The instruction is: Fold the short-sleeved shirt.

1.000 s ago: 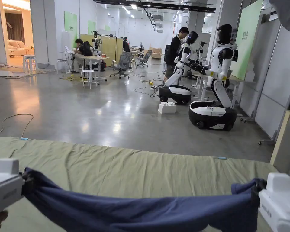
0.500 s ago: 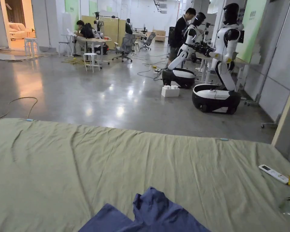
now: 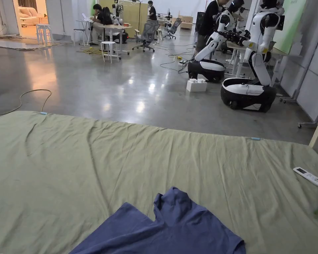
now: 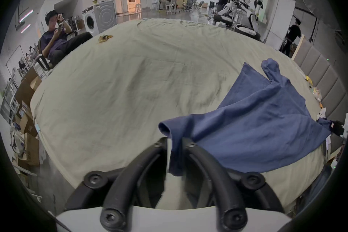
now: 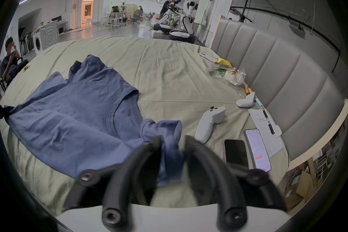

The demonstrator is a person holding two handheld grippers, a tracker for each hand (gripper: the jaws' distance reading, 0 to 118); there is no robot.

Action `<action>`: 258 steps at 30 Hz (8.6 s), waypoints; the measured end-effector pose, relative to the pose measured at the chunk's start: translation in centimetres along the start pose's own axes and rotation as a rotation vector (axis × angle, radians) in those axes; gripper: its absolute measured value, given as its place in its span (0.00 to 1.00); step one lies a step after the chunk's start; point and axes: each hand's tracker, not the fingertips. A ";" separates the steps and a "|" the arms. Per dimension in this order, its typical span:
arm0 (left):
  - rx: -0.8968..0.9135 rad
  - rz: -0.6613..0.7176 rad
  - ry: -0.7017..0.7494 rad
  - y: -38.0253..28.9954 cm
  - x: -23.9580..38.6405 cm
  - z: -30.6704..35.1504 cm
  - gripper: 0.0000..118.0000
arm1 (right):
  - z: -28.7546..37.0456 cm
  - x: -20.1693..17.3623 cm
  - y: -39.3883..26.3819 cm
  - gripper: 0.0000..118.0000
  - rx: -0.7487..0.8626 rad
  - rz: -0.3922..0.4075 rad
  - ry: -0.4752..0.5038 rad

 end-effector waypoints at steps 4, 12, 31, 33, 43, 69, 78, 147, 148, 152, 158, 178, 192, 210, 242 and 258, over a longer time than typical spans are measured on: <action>0.067 -0.041 0.022 1.1 1.1 1.1 0.53 | 1.6 -1.3 1.4 0.61 0.104 0.007 0.007; 0.342 -0.055 -0.065 3.5 7.4 3.5 0.52 | 4.4 -6.3 6.6 0.63 0.388 -0.026 0.075; 0.687 -0.116 -0.078 5.4 14.8 7.7 0.03 | 8.1 -11.6 12.9 0.01 0.672 -0.122 0.136; 0.671 -0.098 -0.074 5.3 14.1 7.3 0.03 | 7.7 -11.7 13.0 0.00 0.669 -0.121 0.133; 0.261 -0.011 -0.065 5.0 3.9 0.9 0.03 | 4.1 -11.6 12.0 0.00 0.546 -0.083 0.170; -0.133 0.128 0.048 0.4 -0.6 -7.4 0.31 | -2.2 -14.6 10.7 0.00 0.337 0.005 0.220; -0.109 0.096 0.006 0.3 -1.1 -7.1 0.05 | -13.2 -15.5 17.8 0.27 0.087 0.073 0.313; 0.705 -0.027 -0.146 46.9 9.9 15.7 0.04 | 7.0 5.5 49.4 0.03 0.686 -0.101 0.020; 0.718 -0.024 -0.151 47.6 9.9 15.7 0.04 | 6.9 5.6 50.1 0.03 0.696 -0.106 0.022; 0.755 -0.037 -0.149 49.8 10.2 15.9 0.04 | 5.9 6.1 52.1 0.03 0.713 -0.102 0.008; 0.777 -0.033 -0.151 51.1 10.7 15.2 0.04 | 6.3 6.0 52.2 0.03 0.736 -0.115 -0.008; 0.642 -0.080 -0.168 37.0 10.7 8.1 0.04 | 3.5 4.0 39.4 0.03 0.616 -0.036 -0.006; 0.601 -0.102 -0.212 23.1 7.3 10.3 0.04 | 8.0 4.0 26.7 0.03 0.559 0.026 0.000; 0.298 -0.088 -0.201 2.2 3.2 7.7 0.04 | 10.3 0.6 5.1 0.03 0.159 0.067 0.078; -0.023 -0.246 -0.084 -1.5 4.9 4.6 0.51 | 7.2 -2.5 0.6 0.67 -0.171 0.183 0.051; 0.631 -0.161 -0.195 4.8 13.7 10.9 0.32 | 11.1 -4.7 8.7 0.19 0.634 -0.082 0.076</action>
